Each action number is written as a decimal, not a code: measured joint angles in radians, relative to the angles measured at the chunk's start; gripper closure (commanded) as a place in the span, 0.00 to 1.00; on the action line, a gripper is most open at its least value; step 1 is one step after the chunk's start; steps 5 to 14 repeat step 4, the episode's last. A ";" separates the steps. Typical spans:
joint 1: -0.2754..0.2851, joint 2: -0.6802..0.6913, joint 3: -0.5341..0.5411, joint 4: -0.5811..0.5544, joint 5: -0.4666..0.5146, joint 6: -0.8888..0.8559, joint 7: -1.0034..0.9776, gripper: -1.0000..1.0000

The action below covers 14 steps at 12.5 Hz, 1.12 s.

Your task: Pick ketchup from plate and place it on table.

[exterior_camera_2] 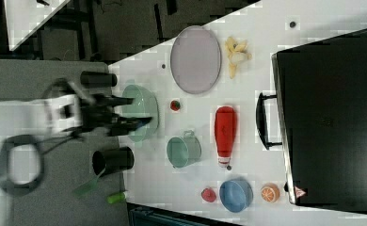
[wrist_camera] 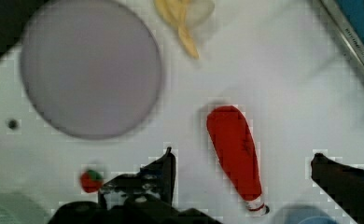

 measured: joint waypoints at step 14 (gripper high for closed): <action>0.005 -0.019 0.011 0.202 -0.001 -0.229 0.058 0.00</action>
